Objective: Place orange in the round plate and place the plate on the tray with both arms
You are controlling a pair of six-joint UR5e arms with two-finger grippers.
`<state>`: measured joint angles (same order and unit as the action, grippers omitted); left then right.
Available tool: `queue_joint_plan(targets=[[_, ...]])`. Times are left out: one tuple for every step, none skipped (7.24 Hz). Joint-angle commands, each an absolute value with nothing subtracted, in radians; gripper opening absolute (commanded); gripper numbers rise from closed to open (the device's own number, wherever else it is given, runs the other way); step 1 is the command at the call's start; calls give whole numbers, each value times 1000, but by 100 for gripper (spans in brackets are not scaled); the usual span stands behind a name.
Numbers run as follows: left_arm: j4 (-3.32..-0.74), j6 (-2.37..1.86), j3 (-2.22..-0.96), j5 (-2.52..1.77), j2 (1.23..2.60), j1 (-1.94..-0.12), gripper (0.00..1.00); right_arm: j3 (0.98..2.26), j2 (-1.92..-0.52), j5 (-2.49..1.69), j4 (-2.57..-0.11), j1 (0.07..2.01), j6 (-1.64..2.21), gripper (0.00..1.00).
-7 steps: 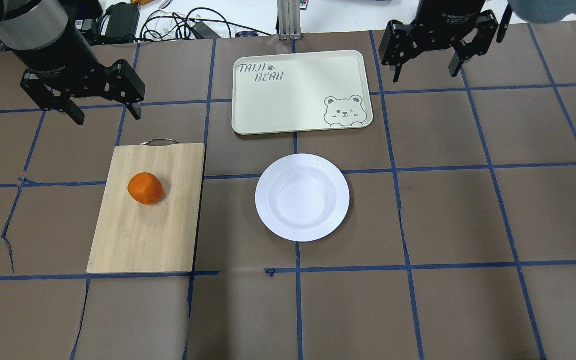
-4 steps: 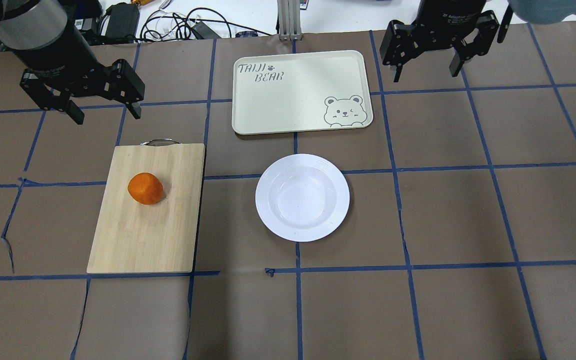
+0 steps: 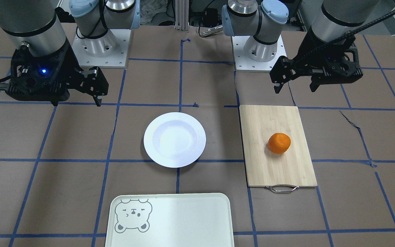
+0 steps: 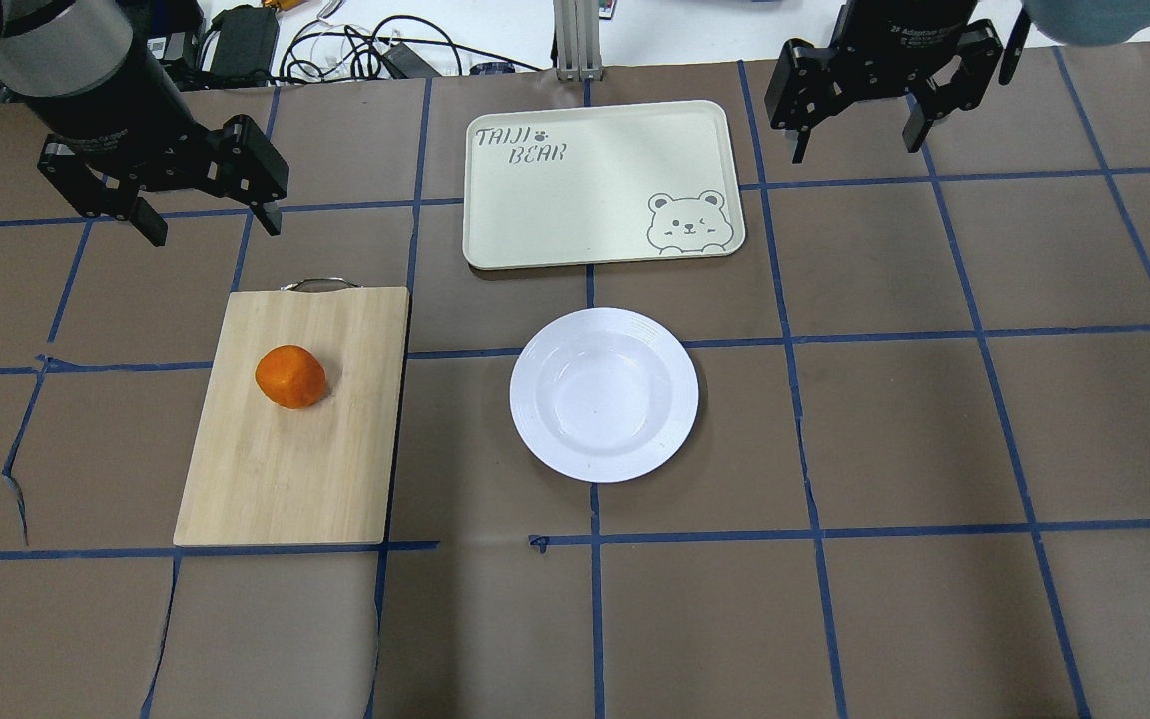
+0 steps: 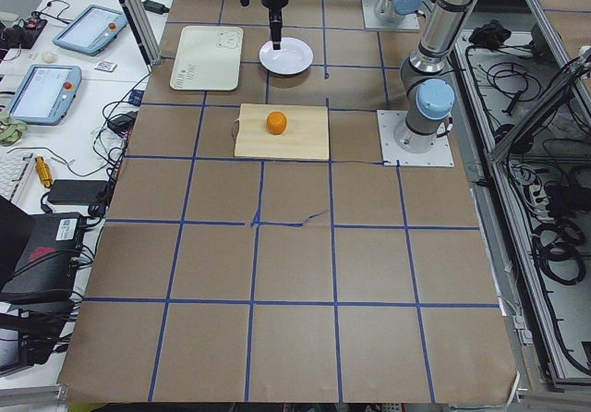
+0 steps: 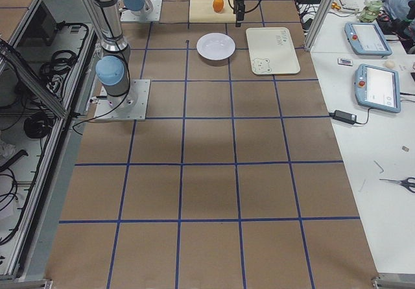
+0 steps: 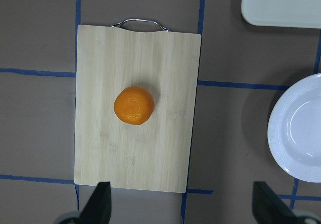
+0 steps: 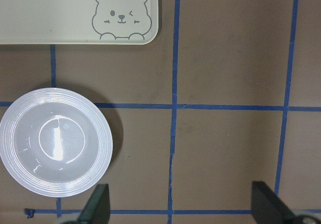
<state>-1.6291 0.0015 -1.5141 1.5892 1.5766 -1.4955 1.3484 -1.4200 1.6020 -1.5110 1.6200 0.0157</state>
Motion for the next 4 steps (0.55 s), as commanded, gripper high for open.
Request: queue_joint_plan(targets=[[-1623, 2, -1513, 1589, 1577, -1496, 100, 1348, -1420, 1601, -1511, 1618, 12, 100], [-1621, 2, -1513, 1589, 1577, -1496, 100, 1348, -1420, 1601, -1511, 1618, 11, 100], [-1621, 2, -1511, 1589, 1577, -1496, 100, 1348, -1420, 1601, -1512, 1618, 14, 100], [-1621, 2, -1506, 1589, 1577, -1496, 100, 1350, -1420, 1601, -1513, 1618, 15, 100]])
